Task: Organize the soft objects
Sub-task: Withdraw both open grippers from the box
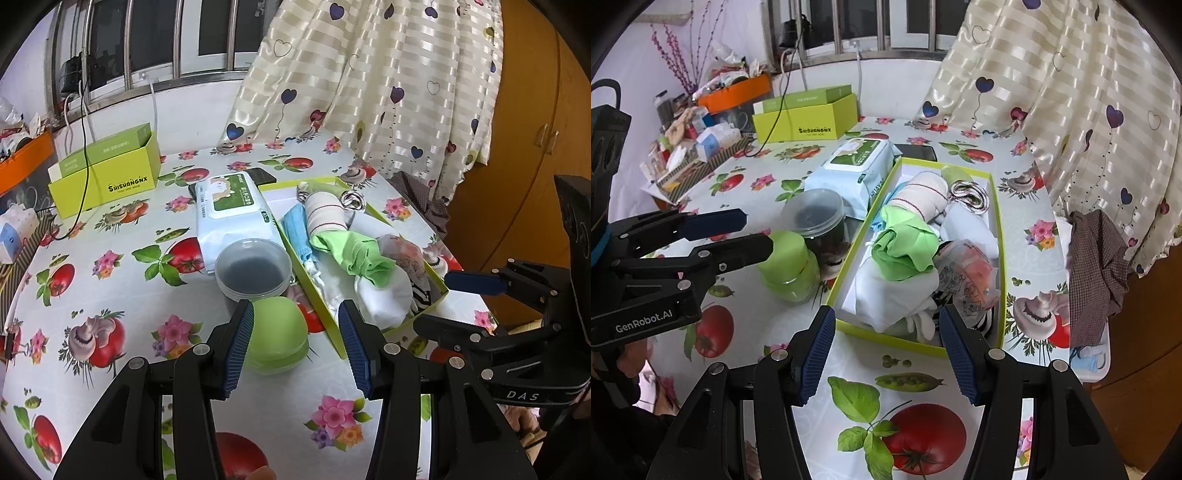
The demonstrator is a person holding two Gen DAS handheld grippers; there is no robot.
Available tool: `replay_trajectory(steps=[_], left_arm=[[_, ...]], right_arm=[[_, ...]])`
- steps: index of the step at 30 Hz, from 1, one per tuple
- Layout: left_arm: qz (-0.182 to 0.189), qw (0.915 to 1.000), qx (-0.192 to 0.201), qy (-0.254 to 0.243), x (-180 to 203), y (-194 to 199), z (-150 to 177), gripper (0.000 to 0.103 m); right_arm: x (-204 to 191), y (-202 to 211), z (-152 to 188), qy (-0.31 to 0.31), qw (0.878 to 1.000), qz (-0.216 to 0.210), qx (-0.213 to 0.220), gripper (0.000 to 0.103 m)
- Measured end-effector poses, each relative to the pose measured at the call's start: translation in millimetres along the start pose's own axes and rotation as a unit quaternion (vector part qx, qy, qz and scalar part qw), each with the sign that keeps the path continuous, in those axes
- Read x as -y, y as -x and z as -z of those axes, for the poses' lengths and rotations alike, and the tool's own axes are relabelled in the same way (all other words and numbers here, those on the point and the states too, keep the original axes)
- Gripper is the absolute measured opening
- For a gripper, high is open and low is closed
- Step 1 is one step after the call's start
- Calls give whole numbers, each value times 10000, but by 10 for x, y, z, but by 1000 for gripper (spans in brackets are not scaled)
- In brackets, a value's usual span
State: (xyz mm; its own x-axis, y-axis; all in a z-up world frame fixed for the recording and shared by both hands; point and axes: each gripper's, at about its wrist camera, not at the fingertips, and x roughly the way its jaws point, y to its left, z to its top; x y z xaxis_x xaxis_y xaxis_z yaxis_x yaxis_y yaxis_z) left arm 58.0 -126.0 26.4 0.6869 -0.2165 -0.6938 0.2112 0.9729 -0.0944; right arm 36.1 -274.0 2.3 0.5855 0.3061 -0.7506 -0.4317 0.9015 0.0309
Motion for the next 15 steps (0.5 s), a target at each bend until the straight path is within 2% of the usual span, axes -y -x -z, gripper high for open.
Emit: replay_trajectory(steps=[15], left_arm=[[-70, 10000, 9, -34, -14, -27, 13, 49]], right_arm=[[-4, -19, -12, 26, 10000, -12, -29, 59]])
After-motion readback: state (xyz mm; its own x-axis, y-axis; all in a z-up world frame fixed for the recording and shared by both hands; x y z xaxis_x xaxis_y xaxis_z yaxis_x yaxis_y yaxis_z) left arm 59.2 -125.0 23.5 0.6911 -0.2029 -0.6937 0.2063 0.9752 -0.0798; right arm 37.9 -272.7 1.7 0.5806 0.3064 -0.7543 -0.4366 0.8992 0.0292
